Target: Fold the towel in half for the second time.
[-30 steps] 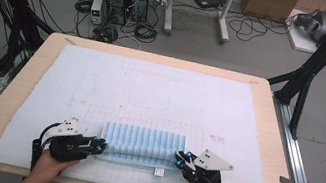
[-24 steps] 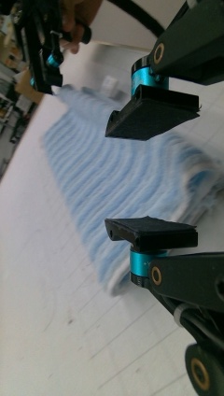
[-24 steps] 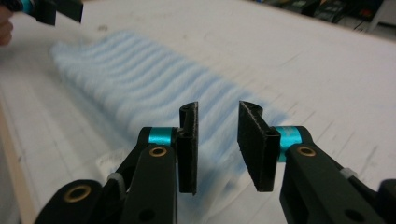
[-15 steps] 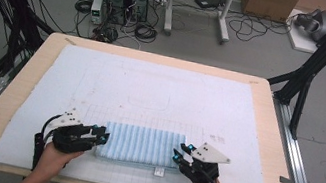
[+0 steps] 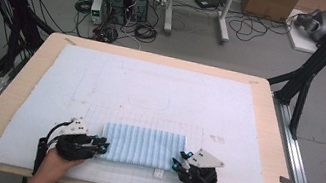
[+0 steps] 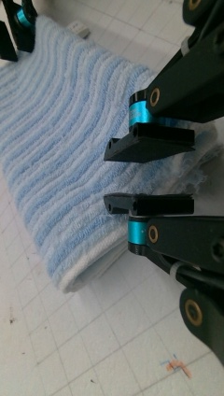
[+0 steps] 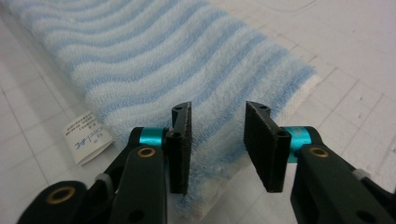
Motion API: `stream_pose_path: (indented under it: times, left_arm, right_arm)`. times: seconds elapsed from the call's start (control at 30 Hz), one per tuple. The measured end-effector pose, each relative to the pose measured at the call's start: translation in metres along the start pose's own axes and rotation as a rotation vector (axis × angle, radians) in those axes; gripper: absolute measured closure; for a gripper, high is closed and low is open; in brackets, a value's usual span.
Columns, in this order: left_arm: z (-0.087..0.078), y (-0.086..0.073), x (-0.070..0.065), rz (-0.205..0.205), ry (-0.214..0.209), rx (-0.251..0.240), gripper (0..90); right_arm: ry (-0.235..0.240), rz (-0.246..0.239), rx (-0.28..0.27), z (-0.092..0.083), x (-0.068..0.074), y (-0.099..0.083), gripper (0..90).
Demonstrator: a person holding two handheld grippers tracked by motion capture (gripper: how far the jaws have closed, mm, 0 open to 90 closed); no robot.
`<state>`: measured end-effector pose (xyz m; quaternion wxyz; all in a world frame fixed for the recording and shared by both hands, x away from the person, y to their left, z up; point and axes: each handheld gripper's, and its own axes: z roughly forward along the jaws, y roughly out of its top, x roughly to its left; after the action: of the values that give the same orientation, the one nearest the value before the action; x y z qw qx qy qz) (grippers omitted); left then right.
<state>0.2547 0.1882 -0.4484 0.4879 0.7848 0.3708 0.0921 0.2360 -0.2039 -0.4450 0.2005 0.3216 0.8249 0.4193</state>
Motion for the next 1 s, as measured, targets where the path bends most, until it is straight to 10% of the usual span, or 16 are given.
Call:
stream_pose_path:
  times: [0.23,0.43,1.0]
  left_arm:
    - [-0.009,0.014,0.015,-0.03,0.005,-0.16,44.9]
    - [-0.019,0.028,0.022,-0.038,0.096,-0.266,17.1]
    - [-0.035,0.025,0.035,-0.029,0.098,-0.333,17.1]
  right_arm:
    - [-0.025,0.078,-0.121,-0.016,-0.012,0.012,45.4]
    - [-0.098,0.105,-0.16,-0.026,-0.026,0.018,31.1]
    - [-0.218,0.158,-0.2,-0.053,-0.04,0.003,11.8]
